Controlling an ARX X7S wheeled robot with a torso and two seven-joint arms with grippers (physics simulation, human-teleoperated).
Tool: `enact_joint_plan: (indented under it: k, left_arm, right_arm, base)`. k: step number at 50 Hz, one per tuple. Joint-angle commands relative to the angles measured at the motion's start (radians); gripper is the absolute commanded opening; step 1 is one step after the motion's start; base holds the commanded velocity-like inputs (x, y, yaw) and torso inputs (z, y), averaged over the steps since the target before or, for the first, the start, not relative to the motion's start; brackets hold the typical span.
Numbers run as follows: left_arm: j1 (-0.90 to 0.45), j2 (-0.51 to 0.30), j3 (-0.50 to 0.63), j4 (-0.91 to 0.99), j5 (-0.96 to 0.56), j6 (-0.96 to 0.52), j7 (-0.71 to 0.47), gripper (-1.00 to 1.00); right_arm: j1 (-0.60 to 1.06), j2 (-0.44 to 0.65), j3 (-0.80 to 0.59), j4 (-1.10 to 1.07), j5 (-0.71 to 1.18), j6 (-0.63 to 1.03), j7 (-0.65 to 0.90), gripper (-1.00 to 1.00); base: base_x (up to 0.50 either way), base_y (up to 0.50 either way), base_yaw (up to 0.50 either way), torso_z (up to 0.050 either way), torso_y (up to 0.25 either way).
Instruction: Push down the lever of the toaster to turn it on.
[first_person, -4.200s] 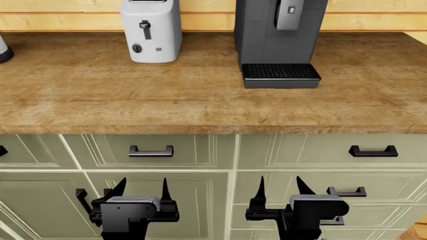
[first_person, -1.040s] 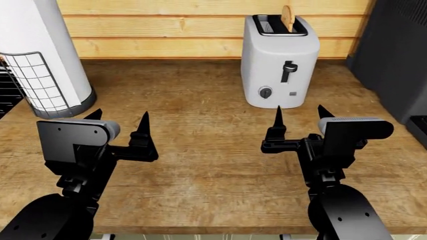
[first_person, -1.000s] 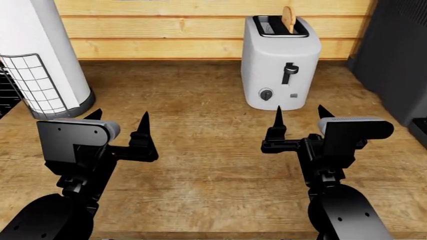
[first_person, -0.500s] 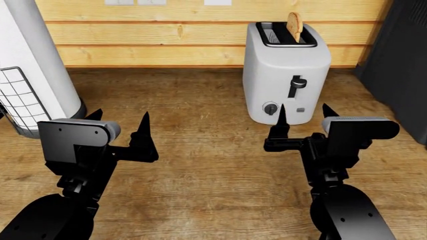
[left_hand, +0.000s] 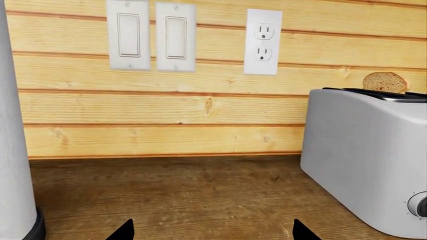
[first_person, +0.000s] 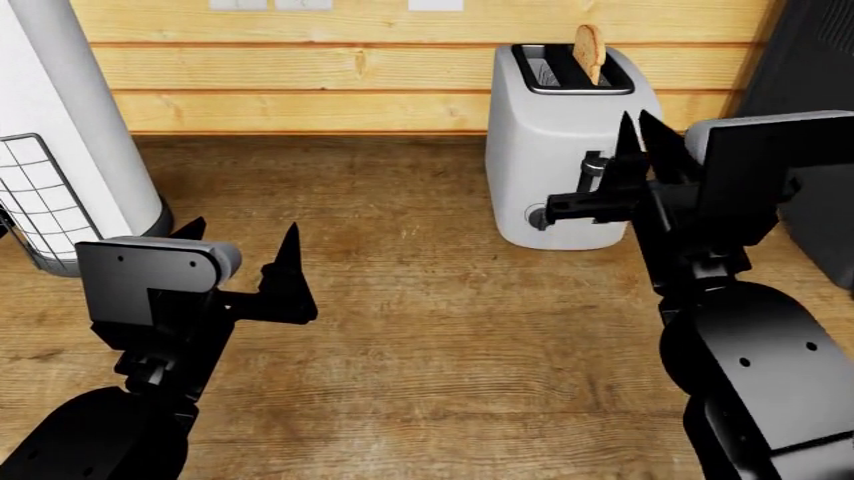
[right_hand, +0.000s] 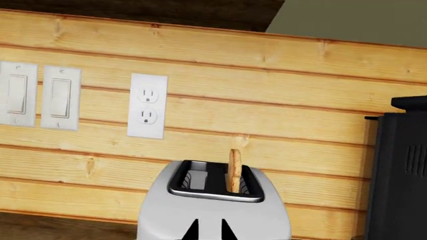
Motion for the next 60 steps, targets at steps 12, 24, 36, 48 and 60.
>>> enact_joint_plan:
  k: [12, 24, 36, 48, 60]
  left_arm:
    - [0.007, 0.001, 0.008, -0.015, -0.006, 0.019, -0.002, 1.0]
    - [0.011, -0.003, 0.007, -0.018, -0.011, 0.023, -0.006, 1.0]
    - [0.002, -0.009, 0.007, -0.014, -0.018, 0.013, -0.015, 1.0]
    - [0.008, -0.013, 0.006, -0.019, -0.021, 0.023, -0.015, 1.0]
    - [0.015, -0.014, 0.007, -0.024, -0.023, 0.033, -0.017, 1.0]
  right_arm:
    - [0.247, 0.037, -0.043, 0.21, 0.109, 0.272, -0.108, -1.0]
    - [0.258, 0.047, -0.096, 0.373, 0.051, 0.177, -0.12, -1.0]
    - [0.254, 0.047, -0.119, 0.488, 0.025, 0.106, -0.133, -1.0]
    - [0.239, 0.043, -0.123, 0.574, 0.012, 0.054, -0.137, -1.0]
    - [0.199, 0.041, -0.127, 0.62, 0.011, 0.03, -0.14, -1.0]
  base:
    - [0.0, 0.0, 0.0, 0.0, 0.0]
    - [0.0, 0.0, 0.0, 0.0, 0.0]
    - [0.0, 0.0, 0.0, 0.0, 0.0]
    - [0.0, 0.0, 0.0, 0.0, 0.0]
    - [0.0, 0.0, 0.0, 0.0, 0.0]
